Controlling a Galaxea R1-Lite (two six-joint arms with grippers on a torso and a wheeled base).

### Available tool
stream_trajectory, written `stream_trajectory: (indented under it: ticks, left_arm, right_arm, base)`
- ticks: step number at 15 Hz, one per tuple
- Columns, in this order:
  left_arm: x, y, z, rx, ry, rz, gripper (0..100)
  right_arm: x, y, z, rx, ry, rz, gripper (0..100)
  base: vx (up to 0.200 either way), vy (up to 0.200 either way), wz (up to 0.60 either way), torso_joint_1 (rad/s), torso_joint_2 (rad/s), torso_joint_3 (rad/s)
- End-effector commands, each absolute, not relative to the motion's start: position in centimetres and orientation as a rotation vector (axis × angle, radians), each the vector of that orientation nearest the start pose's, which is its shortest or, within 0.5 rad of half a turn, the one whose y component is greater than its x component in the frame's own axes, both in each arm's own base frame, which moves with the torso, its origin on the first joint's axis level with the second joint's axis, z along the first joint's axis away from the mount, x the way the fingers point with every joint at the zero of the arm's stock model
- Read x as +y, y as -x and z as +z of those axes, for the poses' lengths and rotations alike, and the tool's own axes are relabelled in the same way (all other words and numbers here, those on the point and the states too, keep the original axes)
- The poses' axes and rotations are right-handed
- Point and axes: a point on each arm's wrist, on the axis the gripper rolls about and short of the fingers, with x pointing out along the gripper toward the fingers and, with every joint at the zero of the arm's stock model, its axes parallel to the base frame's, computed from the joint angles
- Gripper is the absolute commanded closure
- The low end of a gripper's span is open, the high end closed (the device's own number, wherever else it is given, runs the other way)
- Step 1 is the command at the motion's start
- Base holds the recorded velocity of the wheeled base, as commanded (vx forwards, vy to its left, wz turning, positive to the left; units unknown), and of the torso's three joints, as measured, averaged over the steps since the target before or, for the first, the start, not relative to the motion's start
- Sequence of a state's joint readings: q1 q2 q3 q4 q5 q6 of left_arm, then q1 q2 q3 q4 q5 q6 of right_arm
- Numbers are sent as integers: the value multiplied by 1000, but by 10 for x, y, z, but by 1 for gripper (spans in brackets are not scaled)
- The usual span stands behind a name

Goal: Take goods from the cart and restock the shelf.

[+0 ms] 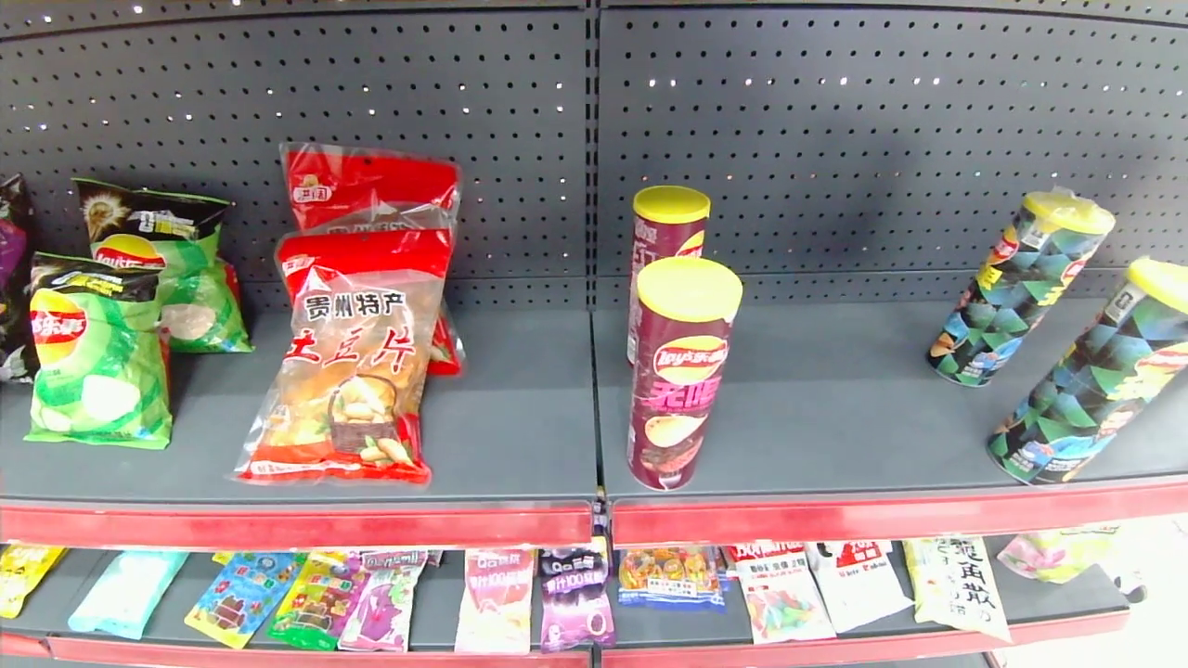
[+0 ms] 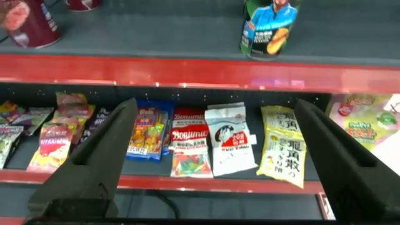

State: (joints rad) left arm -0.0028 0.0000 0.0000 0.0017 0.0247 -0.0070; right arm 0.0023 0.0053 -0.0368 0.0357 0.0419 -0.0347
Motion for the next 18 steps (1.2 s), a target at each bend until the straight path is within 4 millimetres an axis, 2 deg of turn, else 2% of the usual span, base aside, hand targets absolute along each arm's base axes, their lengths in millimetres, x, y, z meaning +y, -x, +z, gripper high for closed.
stream_trajectory:
  ticks: [1, 4, 18]
  left_arm:
    - [1, 23, 75, 1, 8, 21, 0]
    - [1, 23, 75, 1, 6, 21, 0]
    - [1, 23, 75, 1, 9, 21, 0]
  right_arm:
    - [1, 26, 82, -1, 34, 43, 0]
    - [1, 26, 82, -1, 35, 46, 0]
    - [1, 26, 82, -1, 32, 48, 0]
  base:
    - [0, 0, 0, 0, 0, 0]
    - [0, 0, 0, 0, 0, 0]
    - [0, -200, 0, 6, 3, 1]
